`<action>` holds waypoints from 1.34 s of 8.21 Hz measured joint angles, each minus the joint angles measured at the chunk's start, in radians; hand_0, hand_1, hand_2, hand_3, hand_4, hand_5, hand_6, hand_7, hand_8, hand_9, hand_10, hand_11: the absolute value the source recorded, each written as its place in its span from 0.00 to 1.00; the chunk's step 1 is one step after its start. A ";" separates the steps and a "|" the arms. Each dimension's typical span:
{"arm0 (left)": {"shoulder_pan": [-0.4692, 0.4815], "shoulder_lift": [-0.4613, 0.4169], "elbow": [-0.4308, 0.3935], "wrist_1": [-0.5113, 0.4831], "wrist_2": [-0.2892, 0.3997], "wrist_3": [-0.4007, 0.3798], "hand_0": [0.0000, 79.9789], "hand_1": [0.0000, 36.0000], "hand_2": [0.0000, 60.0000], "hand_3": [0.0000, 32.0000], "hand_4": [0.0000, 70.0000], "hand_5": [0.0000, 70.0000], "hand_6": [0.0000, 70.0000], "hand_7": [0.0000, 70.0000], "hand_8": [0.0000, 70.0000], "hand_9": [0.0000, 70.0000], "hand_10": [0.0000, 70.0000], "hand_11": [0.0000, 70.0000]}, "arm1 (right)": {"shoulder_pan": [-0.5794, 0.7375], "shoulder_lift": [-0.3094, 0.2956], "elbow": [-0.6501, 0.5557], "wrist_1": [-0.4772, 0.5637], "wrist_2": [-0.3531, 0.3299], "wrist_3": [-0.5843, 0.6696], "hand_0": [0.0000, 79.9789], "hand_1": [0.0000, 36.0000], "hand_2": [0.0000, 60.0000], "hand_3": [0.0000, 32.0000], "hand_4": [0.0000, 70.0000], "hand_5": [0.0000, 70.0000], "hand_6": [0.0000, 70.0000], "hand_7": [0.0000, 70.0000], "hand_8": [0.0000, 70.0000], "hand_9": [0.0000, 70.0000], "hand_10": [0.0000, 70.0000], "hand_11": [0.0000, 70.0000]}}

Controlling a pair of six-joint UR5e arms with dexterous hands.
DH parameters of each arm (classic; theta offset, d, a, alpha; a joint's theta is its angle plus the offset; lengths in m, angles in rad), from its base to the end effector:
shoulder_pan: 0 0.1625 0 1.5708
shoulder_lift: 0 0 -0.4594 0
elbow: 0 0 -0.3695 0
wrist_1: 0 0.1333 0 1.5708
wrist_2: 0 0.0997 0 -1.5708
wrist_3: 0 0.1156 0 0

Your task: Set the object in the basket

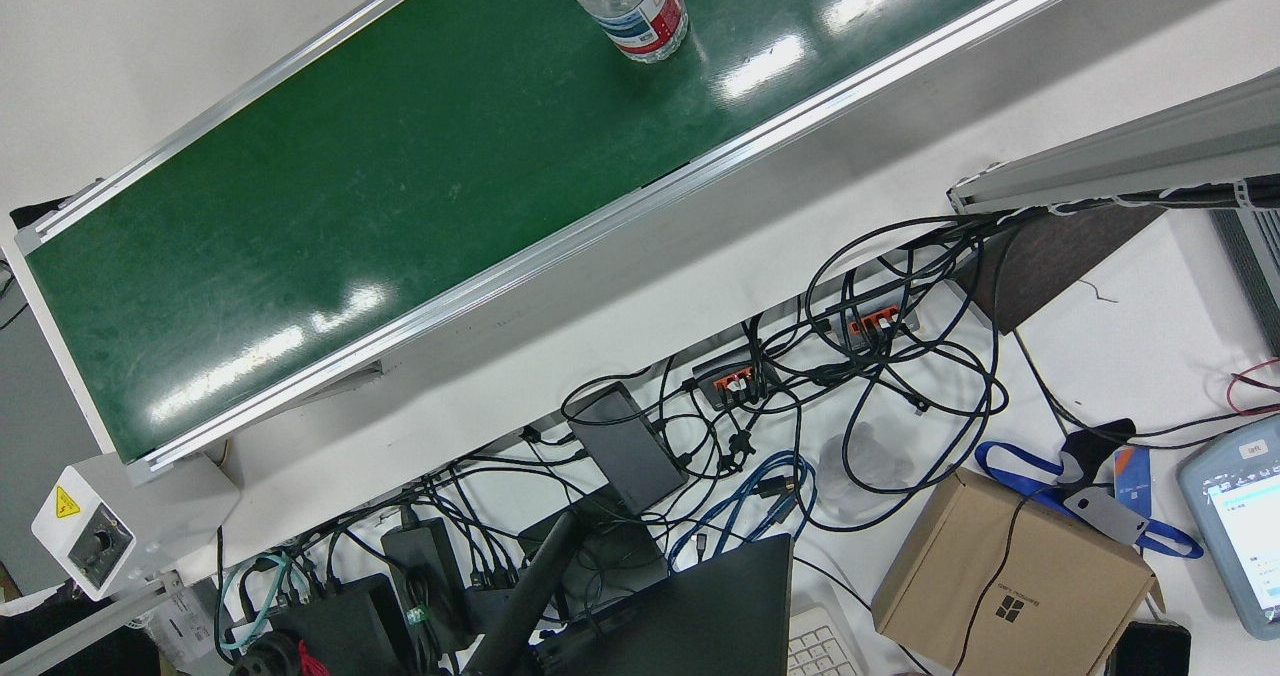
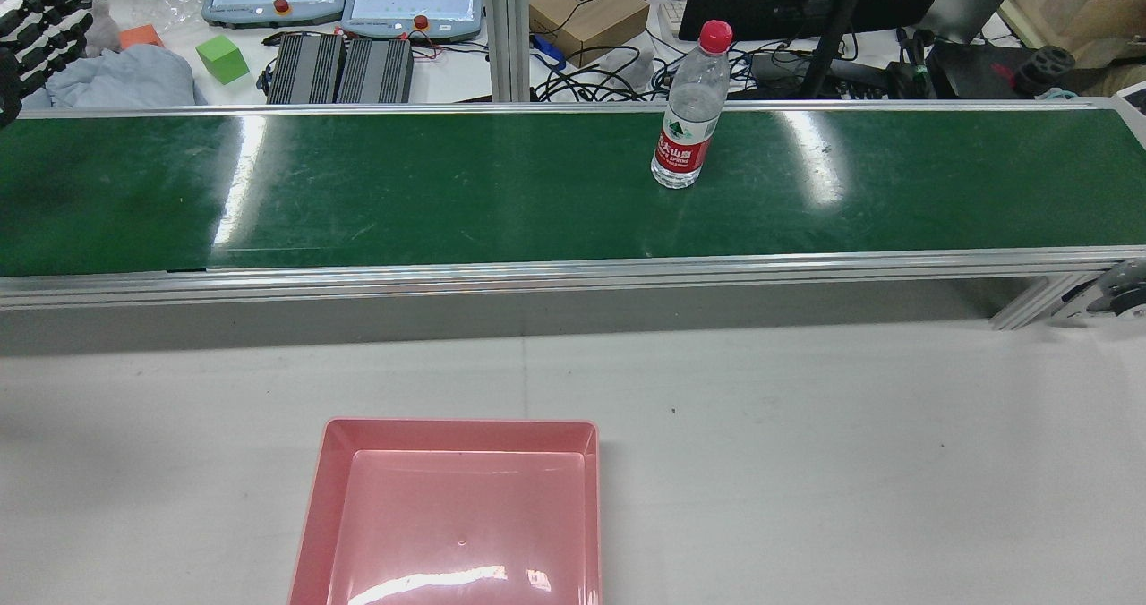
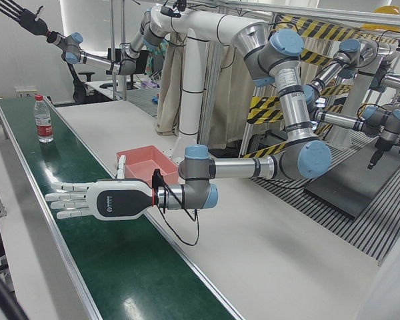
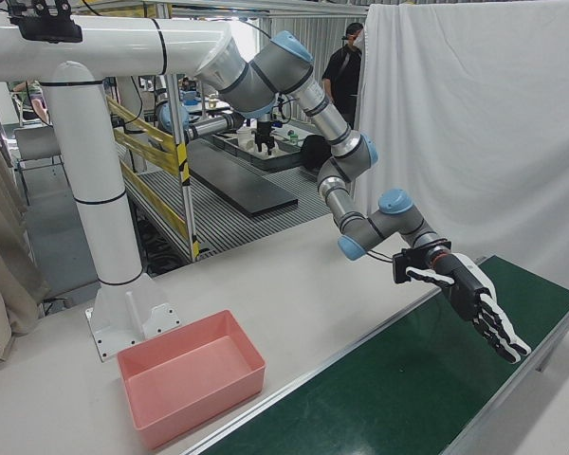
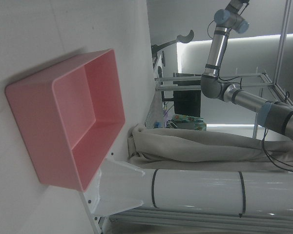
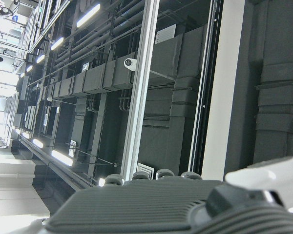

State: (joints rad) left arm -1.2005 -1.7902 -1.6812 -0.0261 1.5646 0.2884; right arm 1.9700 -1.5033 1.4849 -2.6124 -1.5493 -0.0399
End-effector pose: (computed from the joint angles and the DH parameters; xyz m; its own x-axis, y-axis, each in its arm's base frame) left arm 0.0895 -0.6010 0.5444 -0.9316 -0.2494 -0.2645 0.1448 0.4128 -0.8992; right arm 0.3389 -0.4540 0.6581 -0.9056 -0.4235 0.0243 -0.2263 0.4339 -0.8721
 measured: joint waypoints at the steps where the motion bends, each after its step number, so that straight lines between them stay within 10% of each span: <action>1: 0.000 0.000 0.000 0.000 0.000 0.000 0.57 0.00 0.00 0.00 0.06 0.19 0.00 0.00 0.06 0.04 0.01 0.01 | 0.000 0.000 0.000 0.000 0.000 0.000 0.00 0.00 0.00 0.00 0.00 0.00 0.00 0.00 0.00 0.00 0.00 0.00; 11: 0.000 -0.005 0.000 0.002 0.000 -0.003 0.56 0.00 0.00 0.04 0.00 0.18 0.00 0.00 0.03 0.02 0.00 0.00 | 0.001 0.000 0.000 0.000 0.000 0.000 0.00 0.00 0.00 0.00 0.00 0.00 0.00 0.00 0.00 0.00 0.00 0.00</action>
State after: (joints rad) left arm -1.2000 -1.7948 -1.6813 -0.0245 1.5646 0.2857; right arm 1.9712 -1.5033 1.4849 -2.6124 -1.5493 -0.0399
